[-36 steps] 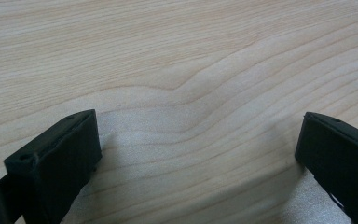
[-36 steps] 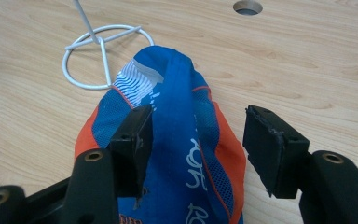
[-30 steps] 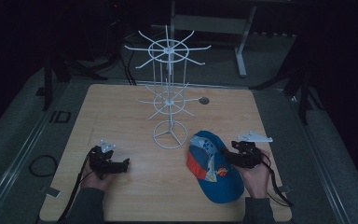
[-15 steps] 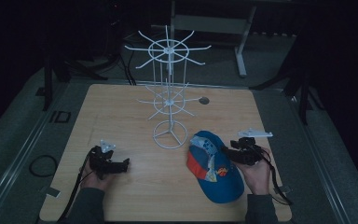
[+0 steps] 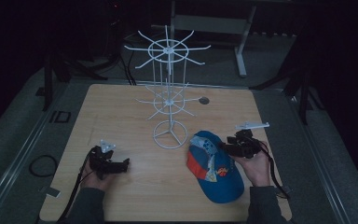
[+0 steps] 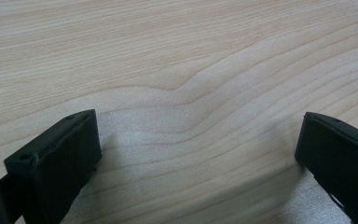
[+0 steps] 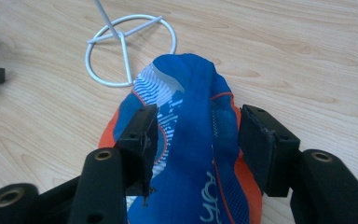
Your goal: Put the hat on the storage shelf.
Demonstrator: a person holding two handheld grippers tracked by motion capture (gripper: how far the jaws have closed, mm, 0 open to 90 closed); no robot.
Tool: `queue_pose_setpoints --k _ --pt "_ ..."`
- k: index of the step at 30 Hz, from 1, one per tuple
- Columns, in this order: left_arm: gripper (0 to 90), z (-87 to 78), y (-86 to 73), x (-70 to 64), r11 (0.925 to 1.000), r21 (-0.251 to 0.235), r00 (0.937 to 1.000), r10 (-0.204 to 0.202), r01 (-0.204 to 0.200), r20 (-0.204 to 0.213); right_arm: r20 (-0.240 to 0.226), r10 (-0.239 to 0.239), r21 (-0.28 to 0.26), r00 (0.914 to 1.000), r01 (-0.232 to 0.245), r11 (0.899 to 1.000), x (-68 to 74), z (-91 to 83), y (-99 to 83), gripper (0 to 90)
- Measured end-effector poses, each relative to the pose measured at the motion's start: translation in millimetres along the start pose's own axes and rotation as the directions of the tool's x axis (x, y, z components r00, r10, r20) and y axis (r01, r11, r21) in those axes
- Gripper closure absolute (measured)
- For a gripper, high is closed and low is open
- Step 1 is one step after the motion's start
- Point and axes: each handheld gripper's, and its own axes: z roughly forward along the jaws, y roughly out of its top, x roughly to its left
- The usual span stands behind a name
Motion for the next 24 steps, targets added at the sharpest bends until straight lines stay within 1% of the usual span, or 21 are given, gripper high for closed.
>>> queue_pose_setpoints --k 6,7,8,9,10,11,13,14,15,17,19,20,21,22,23,24 --pt "0.2 0.2 0.0 -0.2 1.0000 -0.002 1.0000 -0.003 0.003 0.000 -0.008 -0.009 0.025 0.9999 0.009 1.000 -0.5 7.3 8.2 42.2" --pt "0.2 0.0 0.1 -0.1 1.0000 0.000 1.0000 -0.002 0.002 0.000 -0.007 -0.010 0.032 0.9999 0.011 0.999 -0.7 9.6 9.3 41.8" --pt "0.2 0.0 0.1 -0.1 1.0000 0.000 1.0000 -0.002 0.002 0.000 -0.007 -0.014 0.052 0.9999 0.015 0.999 -1.2 15.0 11.0 40.7" --pt "0.2 0.0 0.1 -0.1 1.0000 0.000 1.0000 -0.002 0.002 0.000 -0.007 -0.014 0.052 0.9999 0.015 0.999 -1.2 15.0 11.0 40.7" --pt "0.2 0.0 0.1 -0.1 1.0000 0.000 1.0000 -0.002 0.002 0.000 -0.006 -0.017 0.072 0.9998 0.018 0.997 -1.6 20.4 12.5 40.2" --pt "0.2 -0.1 0.1 0.1 1.0000 0.001 1.0000 0.001 -0.001 0.000 -0.006 -0.017 0.072 0.9998 0.018 0.997 -1.6 20.4 12.5 40.2" --pt "0.2 -0.1 0.1 0.2 1.0000 0.002 1.0000 0.002 -0.002 0.000 -0.005 -0.017 0.091 0.9998 0.018 0.996 -1.4 25.1 14.0 39.4" --pt "0.2 -0.2 0.1 0.2 1.0000 0.002 1.0000 0.002 -0.002 0.000 -0.005 -0.027 0.105 0.9996 0.027 0.994 -1.7 29.7 15.4 38.7" --pt "0.2 -0.2 0.1 0.2 1.0000 0.002 1.0000 0.002 -0.002 0.000 -0.005 -0.027 0.105 0.9996 0.027 0.994 -1.7 29.7 15.4 38.7" --pt "0.2 -0.1 0.1 0.0 1.0000 0.002 1.0000 0.000 0.000 0.000 -0.007 -0.029 0.131 0.9996 0.030 0.991 -1.9 37.1 17.0 38.8" --pt "0.2 -0.2 0.1 0.0 1.0000 0.002 1.0000 0.001 -0.001 0.000 -0.008 -0.030 0.136 0.9995 0.031 0.990 -2.0 38.7 17.3 38.7" --pt "0.2 -0.1 0.1 0.0 1.0000 0.002 1.0000 0.000 0.000 0.001 -0.009 -0.031 0.149 0.9995 0.032 0.988 -2.2 42.7 17.7 38.7" --pt "0.2 -0.2 0.1 0.0 1.0000 0.002 1.0000 0.000 0.000 0.001 -0.009 -0.031 0.149 0.9995 0.032 0.988 -2.2 42.7 17.7 38.7" --pt "0.2 -0.1 0.1 0.0 1.0000 0.002 1.0000 0.000 0.000 0.001 -0.010 -0.033 0.164 0.9994 0.035 0.986 -3.4 46.7 18.2 38.6" --pt "0.2 -0.1 0.1 0.0 1.0000 0.002 1.0000 0.000 0.000 0.001 -0.010 -0.033 0.164 0.9994 0.035 0.986 -3.4 46.7 18.2 38.6" --pt "0.2 -0.2 0.1 0.1 1.0000 0.002 1.0000 0.001 -0.001 0.001 -0.009 -0.028 0.172 0.9996 0.029 0.985 -4.0 48.6 18.6 38.6"
